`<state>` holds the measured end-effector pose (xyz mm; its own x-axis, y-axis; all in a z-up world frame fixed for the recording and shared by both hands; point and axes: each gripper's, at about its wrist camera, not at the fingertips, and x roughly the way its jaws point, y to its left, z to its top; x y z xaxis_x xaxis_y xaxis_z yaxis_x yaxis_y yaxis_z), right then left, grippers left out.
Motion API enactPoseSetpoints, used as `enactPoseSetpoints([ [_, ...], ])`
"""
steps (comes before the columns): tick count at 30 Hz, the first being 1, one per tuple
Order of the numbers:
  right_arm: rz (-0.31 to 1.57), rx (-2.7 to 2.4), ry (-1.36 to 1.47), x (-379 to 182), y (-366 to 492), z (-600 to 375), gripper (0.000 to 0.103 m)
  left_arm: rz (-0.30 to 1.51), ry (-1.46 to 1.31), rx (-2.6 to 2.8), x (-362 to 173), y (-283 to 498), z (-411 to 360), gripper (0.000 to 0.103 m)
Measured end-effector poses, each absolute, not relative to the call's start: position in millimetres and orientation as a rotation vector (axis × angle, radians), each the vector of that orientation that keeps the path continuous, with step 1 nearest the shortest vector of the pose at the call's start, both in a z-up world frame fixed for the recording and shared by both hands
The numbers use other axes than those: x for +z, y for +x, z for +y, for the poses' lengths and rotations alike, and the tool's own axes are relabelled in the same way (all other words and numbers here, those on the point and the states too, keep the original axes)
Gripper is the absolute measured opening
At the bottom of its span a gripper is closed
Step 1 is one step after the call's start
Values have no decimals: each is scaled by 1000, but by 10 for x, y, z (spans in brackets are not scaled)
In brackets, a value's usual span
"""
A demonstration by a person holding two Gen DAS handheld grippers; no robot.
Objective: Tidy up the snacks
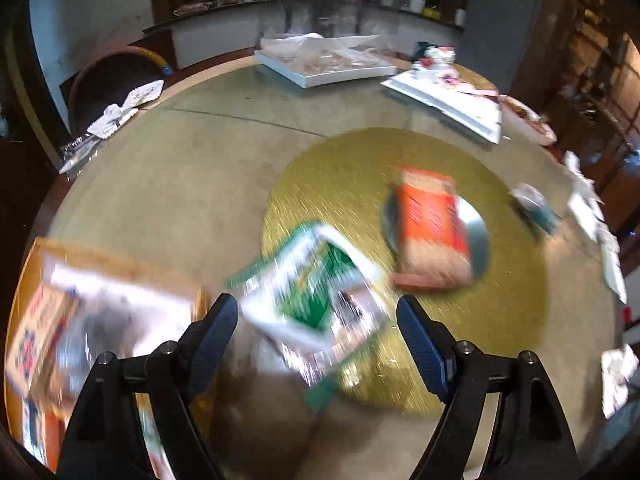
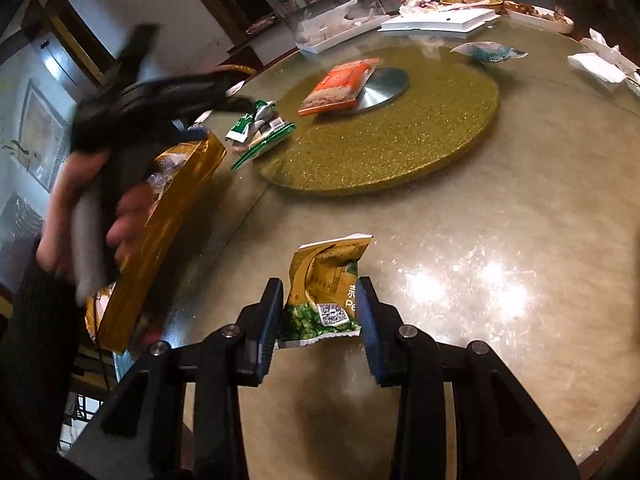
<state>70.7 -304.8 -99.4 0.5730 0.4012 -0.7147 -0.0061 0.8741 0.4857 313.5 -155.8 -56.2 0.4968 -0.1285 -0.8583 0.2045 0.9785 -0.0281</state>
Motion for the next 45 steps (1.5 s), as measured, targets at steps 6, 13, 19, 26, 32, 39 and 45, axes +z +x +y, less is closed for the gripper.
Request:
enactPoseSetpoints([
  [6,938,267,489,-1009,684,-3092,38,1060,130,-190,-739,3215,-1569,44],
  [13,934,260,491,-1014,680,-3098,38,1064,147,-193,-662,2774,-1490,22],
  [19,933,250,476,-1005,617,-3065,37,1021,85,-284,-496,1716,-1333,21],
  [26,916,228,450,-977,424,-2865,36,1000,-66,-325,-557,719,-994,21],
  [32,949,190,320,-909,417,-2598,41,986,-130,-332,-512,438,-817,21],
  [39,966,145,201,-903,556,-2374,39,904,-221,-318,-291,372,-474,21],
  [45,931,169,264,-854,512,-2342,35,848,-310,-274,-197,380,-42,21],
])
